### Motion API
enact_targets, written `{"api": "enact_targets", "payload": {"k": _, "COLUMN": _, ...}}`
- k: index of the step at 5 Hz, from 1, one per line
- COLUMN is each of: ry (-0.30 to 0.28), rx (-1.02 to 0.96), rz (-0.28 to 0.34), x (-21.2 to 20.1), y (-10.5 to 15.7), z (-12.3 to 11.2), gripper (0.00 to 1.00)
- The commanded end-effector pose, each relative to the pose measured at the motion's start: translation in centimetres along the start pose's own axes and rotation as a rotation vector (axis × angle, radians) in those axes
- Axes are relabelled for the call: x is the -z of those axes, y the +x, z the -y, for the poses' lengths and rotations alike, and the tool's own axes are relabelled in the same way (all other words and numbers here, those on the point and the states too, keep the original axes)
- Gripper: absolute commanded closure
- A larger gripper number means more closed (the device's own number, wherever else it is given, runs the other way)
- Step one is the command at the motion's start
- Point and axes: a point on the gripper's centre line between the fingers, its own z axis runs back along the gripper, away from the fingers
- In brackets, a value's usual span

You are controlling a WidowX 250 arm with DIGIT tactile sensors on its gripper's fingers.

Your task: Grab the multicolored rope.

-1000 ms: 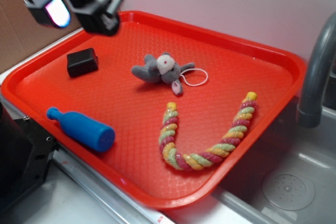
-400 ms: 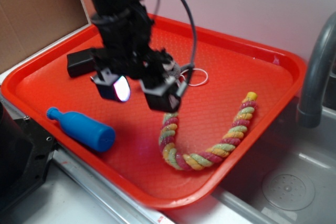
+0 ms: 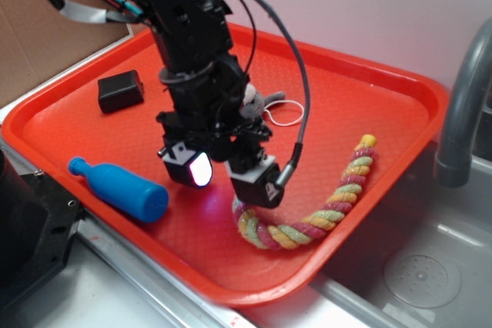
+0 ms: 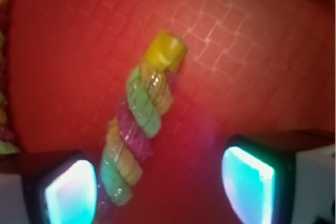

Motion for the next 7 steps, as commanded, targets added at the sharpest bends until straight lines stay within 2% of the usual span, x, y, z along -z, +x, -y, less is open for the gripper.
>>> {"api": "enact_targets", "payload": {"k": 1, "ry": -0.029, "rx": 0.009, "rz": 0.035, "x": -0.9, "y": 0.5, "z": 0.7, "gripper": 0.0}}
{"api": "enact_targets", "payload": {"k": 2, "ry": -0.029, "rx": 0.009, "rz": 0.035, "x": -0.9, "y": 0.5, "z": 0.7, "gripper": 0.0}}
{"api": "enact_targets", "payload": {"k": 3, "ry": -0.069, "rx": -0.051, "rz": 0.009, "x": 1.0, "y": 0.9, "z": 1.2, "gripper": 0.0}}
{"api": "enact_targets", "payload": {"k": 4, "ry": -0.055, "rx": -0.109, "rz": -0.03, "x": 2.1, "y": 1.0, "z": 1.5, "gripper": 0.0}}
{"api": "enact_targets", "payload": {"k": 5, "ry": -0.035, "rx": -0.144, "rz": -0.025, "x": 1.7, "y": 0.6, "z": 1.7, "gripper": 1.0}}
{"api": "enact_targets", "payload": {"k": 7, "ry": 0.011, "rx": -0.047, "rz": -0.017, "x": 0.3, "y": 0.5, "z": 1.7, "gripper": 1.0}}
